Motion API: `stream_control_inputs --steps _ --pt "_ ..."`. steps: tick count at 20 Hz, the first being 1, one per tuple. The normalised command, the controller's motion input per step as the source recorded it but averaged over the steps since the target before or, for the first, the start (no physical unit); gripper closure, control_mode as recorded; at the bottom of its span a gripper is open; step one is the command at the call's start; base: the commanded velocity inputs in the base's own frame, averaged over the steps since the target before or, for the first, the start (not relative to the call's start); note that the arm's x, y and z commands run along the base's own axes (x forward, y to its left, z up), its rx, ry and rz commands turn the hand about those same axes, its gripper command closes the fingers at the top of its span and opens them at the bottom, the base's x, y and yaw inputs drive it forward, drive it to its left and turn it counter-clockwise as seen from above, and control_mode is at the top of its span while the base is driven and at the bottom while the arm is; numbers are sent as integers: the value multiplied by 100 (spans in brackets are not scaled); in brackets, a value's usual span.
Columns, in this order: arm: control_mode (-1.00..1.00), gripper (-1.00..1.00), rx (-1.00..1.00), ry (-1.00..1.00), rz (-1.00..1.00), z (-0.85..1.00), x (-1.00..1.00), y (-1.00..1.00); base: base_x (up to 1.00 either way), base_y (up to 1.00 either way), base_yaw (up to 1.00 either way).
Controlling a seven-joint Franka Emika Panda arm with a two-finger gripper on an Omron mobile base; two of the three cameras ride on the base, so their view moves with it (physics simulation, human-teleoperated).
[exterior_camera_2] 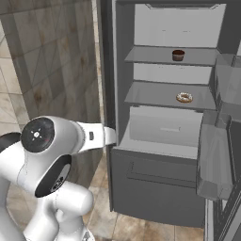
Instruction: Take the cupcake and donut from the fridge and place them on the empty tray on the dining counter.
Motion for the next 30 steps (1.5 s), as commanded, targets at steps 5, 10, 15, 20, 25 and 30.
stream_control_inputs --steps 5,10,15,20,25,30 --pt "-100 -100 0 13 -4 0 11 5 0 0 0" --pt "-100 -100 10 -1 -14 3 2 5 0 0 0" --pt "-100 -100 27 -14 -25 3 0 0 0 0 0" --pt "-100 -100 10 -4 -6 1 -4 28 0 0 0" --pt "-100 -100 -1 0 0 0 0 66 0 0 0" --pt "-100 -100 0 0 0 0 0 -1 0 0 0"
